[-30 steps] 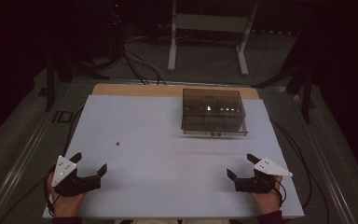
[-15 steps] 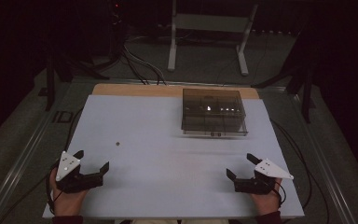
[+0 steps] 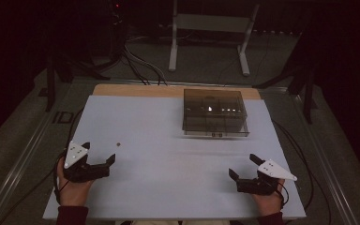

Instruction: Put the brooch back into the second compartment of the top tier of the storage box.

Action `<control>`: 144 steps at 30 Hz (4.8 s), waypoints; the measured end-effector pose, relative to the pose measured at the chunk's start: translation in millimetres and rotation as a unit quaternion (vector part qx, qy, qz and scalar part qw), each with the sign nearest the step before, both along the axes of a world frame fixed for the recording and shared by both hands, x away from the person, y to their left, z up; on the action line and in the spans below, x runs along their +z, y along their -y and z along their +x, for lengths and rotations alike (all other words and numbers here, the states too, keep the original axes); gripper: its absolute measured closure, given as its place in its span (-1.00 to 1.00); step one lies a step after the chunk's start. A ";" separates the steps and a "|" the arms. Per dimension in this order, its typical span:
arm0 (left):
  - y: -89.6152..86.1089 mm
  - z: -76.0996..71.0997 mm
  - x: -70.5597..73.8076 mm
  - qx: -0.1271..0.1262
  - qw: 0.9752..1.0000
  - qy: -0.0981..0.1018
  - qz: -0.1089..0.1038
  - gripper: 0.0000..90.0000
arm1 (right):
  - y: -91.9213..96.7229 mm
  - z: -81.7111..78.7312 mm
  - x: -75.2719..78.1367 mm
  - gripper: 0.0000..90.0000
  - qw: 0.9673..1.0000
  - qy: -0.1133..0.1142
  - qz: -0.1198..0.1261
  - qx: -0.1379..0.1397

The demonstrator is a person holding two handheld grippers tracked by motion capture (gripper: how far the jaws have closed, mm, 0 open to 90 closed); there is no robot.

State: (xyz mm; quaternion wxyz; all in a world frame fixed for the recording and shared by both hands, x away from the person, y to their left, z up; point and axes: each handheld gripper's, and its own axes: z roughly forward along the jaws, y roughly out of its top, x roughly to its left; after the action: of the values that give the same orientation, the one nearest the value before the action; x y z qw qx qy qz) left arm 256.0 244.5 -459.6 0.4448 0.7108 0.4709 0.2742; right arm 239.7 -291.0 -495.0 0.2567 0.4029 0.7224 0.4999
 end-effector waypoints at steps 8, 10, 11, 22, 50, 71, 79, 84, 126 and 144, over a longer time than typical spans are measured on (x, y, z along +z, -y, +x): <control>8.6 15.7 3.8 0.001 1.000 0.001 0.010 -0.97 | 1.9 0.2 -0.3 -1.00 1.000 -0.001 0.002 -0.004; 10.2 20.0 4.8 0.000 1.000 0.000 0.014 -0.97 | 2.0 0.4 -0.5 -1.00 1.000 0.000 0.001 -0.004; 10.8 22.2 5.0 0.000 1.000 -0.002 0.015 -0.97 | 1.7 0.4 -0.5 -1.00 1.000 -0.001 0.001 -0.005; 16.6 49.8 3.7 0.003 0.999 -0.026 0.034 -0.97 | 2.2 0.9 -1.2 -1.00 1.000 -0.003 -0.001 -0.007; 27.2 100.2 -13.6 0.022 0.988 -0.124 0.093 -0.91 | 1.8 1.4 -1.5 -1.00 1.000 -0.005 0.002 -0.004; 29.1 115.8 -35.6 0.026 0.971 -0.203 0.120 0.24 | 3.6 2.1 -2.0 -1.00 1.000 -0.007 0.003 -0.005; 29.2 117.8 -43.9 0.019 0.967 -0.223 0.123 0.54 | 2.8 2.2 -2.3 -1.00 1.000 -0.008 0.001 -0.005; 27.2 118.0 -46.6 0.019 0.966 -0.229 0.118 0.63 | 2.4 2.4 -2.6 -1.00 1.000 -0.010 0.002 -0.005; 34.3 109.7 -19.0 -0.017 0.978 -0.192 0.084 0.79 | 2.9 3.0 -3.1 -1.00 1.000 -0.013 0.000 -0.007; 51.5 106.3 13.2 -0.043 0.985 -0.151 0.065 0.80 | 2.6 3.1 -3.3 -1.00 1.000 -0.016 0.001 -0.008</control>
State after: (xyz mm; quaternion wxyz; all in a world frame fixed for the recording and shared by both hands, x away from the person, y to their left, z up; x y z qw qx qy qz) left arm 362.3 192.9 -446.4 0.3330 0.7911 0.4827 0.1740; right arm 242.8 -293.5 -498.4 0.2490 0.4166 0.7228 0.4920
